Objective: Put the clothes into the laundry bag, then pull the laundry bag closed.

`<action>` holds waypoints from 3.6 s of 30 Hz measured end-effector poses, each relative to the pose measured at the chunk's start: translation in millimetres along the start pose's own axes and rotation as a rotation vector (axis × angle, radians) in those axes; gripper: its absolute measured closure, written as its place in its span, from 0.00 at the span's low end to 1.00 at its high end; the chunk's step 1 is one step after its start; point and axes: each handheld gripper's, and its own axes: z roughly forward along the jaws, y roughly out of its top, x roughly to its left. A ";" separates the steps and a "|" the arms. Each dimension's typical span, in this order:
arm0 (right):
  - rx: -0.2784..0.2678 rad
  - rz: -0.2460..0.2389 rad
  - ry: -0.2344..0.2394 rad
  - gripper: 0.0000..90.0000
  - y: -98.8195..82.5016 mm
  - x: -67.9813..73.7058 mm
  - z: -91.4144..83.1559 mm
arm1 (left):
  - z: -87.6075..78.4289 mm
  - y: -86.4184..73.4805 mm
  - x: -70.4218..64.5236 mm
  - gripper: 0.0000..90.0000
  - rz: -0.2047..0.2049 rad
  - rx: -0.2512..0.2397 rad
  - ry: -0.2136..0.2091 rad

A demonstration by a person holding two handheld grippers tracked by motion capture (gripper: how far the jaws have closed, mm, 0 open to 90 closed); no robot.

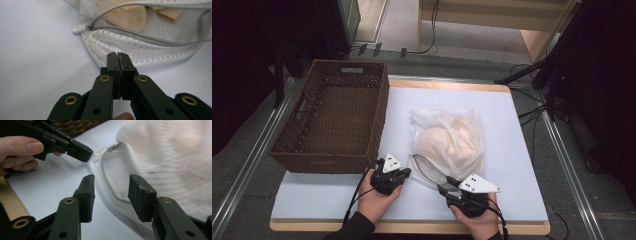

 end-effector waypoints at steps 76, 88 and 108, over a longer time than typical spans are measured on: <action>0.139 -0.004 0.088 0.99 3.1 18.6 54.4 | -8.9 -1.2 7.3 0.93 -0.060 -0.115 -0.074; 0.170 0.008 0.081 0.94 -0.1 20.2 60.0 | -10.2 -4.1 9.5 0.80 -0.110 -0.061 -0.093; 0.202 -0.020 0.066 0.99 2.5 23.1 62.2 | 0.3 -8.1 12.7 0.69 -0.163 0.041 -0.149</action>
